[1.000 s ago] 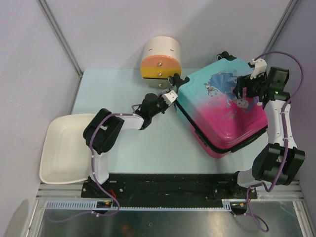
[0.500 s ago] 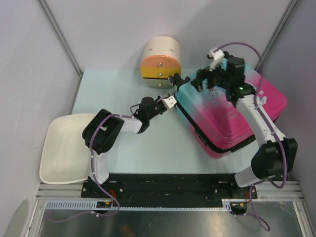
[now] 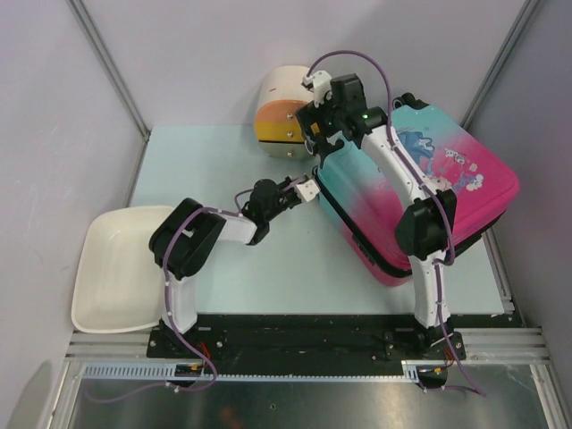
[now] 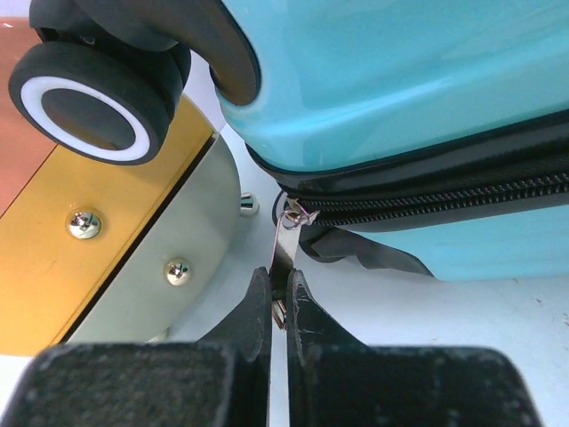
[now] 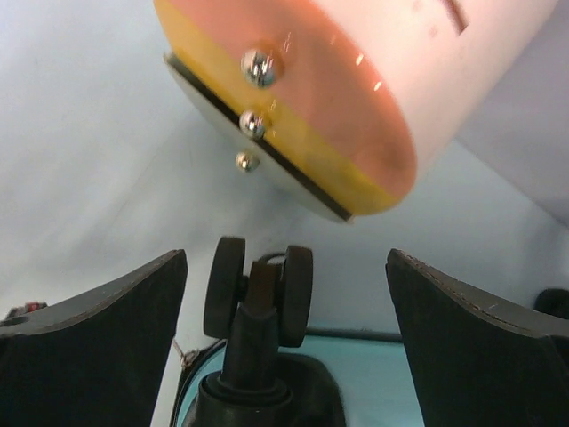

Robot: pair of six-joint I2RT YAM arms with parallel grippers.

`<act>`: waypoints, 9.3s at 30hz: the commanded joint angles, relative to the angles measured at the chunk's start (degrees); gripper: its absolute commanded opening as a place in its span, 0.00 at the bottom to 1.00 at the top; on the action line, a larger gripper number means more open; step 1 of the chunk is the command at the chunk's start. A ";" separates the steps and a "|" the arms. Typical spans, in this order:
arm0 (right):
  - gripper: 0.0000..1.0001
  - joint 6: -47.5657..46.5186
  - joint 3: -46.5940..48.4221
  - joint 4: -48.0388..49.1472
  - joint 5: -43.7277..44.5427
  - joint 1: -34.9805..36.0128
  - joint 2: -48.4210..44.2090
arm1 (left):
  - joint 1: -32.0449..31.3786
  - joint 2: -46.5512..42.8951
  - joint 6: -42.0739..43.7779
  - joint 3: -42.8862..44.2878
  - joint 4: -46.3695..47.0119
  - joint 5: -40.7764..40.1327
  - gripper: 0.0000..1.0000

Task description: Open, take out, and arrange the luggage

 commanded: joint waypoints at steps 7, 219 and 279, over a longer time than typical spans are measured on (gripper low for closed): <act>0.98 -2.70 3.94 -12.97 5.28 3.48 3.62 | 0.03 -2.65 6.02 -1.04 16.11 1.25 0.00; 0.00 -41.03 -43.19 -25.63 -10.36 36.62 -43.74 | 15.50 -50.73 -62.44 -28.11 -40.32 38.16 0.81; 0.00 -33.99 -49.49 -26.34 -21.00 30.21 -43.74 | -14.49 -41.40 -37.46 -38.75 2.06 6.25 0.18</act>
